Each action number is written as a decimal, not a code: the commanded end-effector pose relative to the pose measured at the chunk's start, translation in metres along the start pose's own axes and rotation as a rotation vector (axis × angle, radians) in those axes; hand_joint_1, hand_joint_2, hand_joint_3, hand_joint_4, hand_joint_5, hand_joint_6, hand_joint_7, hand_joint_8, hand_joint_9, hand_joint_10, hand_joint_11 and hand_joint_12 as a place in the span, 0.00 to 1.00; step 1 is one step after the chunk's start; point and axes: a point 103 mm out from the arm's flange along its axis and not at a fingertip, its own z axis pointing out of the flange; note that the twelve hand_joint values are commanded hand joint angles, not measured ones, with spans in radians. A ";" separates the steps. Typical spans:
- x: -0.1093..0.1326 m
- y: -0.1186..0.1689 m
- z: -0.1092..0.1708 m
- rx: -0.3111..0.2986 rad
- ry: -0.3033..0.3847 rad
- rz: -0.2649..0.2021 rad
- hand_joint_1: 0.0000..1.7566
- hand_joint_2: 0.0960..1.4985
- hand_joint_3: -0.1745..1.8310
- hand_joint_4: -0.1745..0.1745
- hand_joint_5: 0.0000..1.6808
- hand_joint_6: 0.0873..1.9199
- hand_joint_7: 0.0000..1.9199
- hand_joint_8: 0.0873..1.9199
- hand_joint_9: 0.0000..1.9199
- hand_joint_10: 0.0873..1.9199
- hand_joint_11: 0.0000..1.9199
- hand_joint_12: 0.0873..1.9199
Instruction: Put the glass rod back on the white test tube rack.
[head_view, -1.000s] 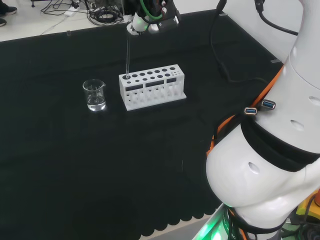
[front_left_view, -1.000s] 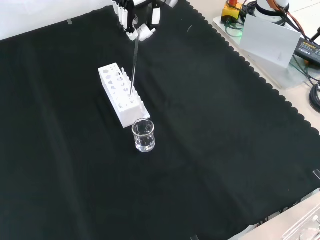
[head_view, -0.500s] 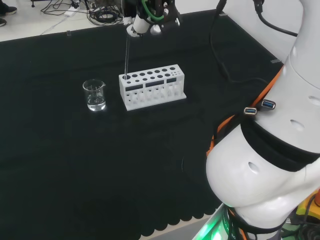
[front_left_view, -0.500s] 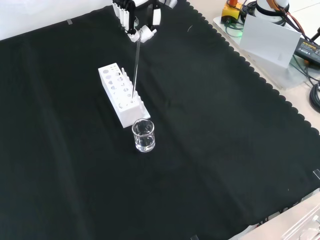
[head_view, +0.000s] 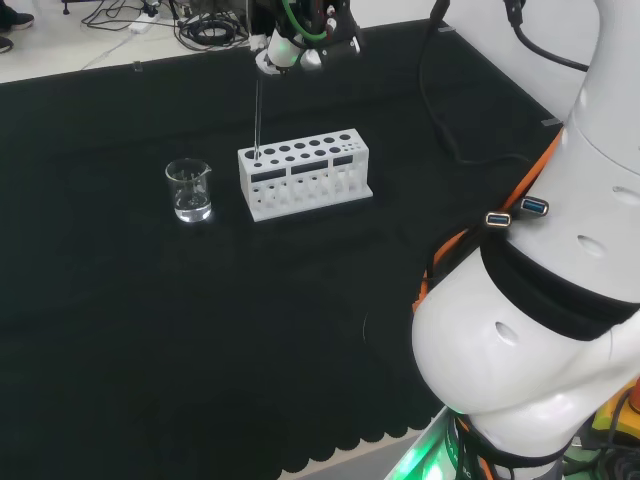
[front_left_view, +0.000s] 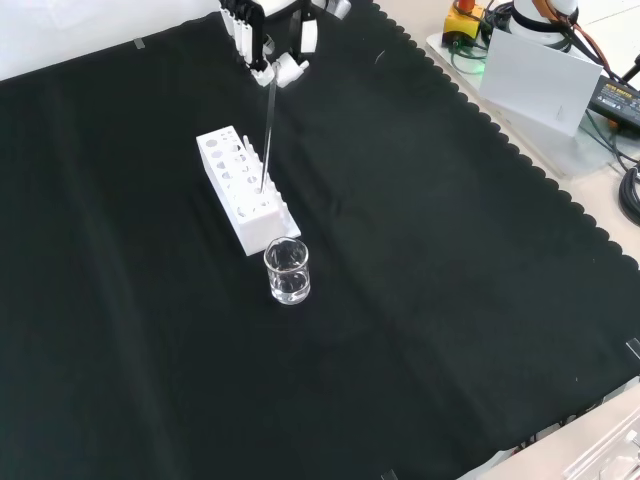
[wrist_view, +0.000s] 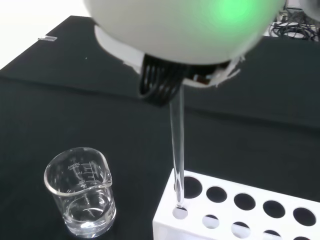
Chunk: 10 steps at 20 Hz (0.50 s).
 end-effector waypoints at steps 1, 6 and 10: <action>-0.007 -0.002 0.002 -0.010 0.036 -0.020 0.76 0.23 0.58 0.00 0.83 0.27 0.76 0.24 0.98 0.08 0.88 0.41; -0.013 -0.004 -0.001 0.022 -0.018 0.025 0.76 0.23 0.58 0.00 0.83 0.27 0.76 0.24 0.98 0.08 0.88 0.41; -0.010 -0.005 0.003 -0.007 0.024 0.002 0.76 0.23 0.58 0.00 0.83 0.27 0.76 0.24 0.98 0.08 0.88 0.41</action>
